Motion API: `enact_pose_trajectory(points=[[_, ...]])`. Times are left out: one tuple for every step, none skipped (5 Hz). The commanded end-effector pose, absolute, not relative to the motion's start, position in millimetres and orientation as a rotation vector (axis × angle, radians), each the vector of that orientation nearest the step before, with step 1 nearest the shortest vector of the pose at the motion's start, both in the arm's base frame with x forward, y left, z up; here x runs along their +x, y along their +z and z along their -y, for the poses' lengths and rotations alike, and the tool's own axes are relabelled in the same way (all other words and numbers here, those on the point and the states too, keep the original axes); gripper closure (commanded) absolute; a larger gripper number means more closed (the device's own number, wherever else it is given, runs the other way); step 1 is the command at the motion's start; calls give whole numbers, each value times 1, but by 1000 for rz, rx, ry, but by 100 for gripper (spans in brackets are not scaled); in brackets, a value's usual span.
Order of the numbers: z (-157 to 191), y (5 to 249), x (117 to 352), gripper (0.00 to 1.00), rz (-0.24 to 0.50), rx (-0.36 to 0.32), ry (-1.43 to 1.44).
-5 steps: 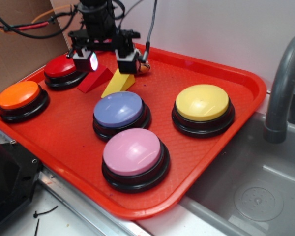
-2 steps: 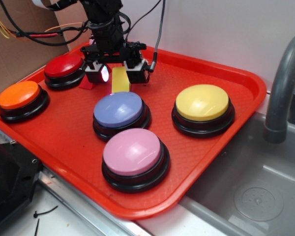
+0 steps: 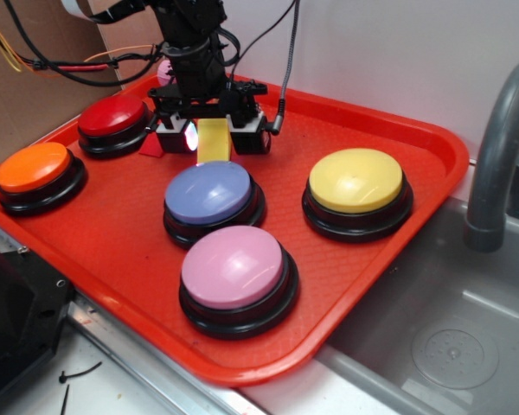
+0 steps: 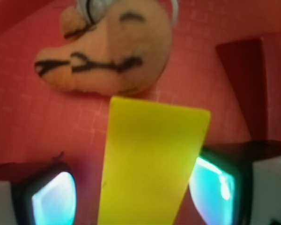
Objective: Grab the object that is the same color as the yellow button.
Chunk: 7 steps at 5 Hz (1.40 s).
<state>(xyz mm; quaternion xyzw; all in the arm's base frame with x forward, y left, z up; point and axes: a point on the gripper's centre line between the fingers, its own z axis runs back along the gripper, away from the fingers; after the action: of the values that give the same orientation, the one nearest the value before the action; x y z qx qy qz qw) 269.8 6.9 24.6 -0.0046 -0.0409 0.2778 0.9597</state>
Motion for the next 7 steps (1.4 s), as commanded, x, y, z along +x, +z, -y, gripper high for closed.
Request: enact_pose_trajectory(points=[[-4, 33, 284, 10, 125, 85, 685], [-12, 27, 285, 7, 109, 120, 742], [-18, 23, 285, 56, 114, 145, 773], [-18, 25, 283, 100, 117, 158, 780], [-16, 44, 286, 100, 123, 116, 597], [-13, 77, 291, 100, 115, 76, 432], [-2, 119, 294, 100, 108, 36, 220]])
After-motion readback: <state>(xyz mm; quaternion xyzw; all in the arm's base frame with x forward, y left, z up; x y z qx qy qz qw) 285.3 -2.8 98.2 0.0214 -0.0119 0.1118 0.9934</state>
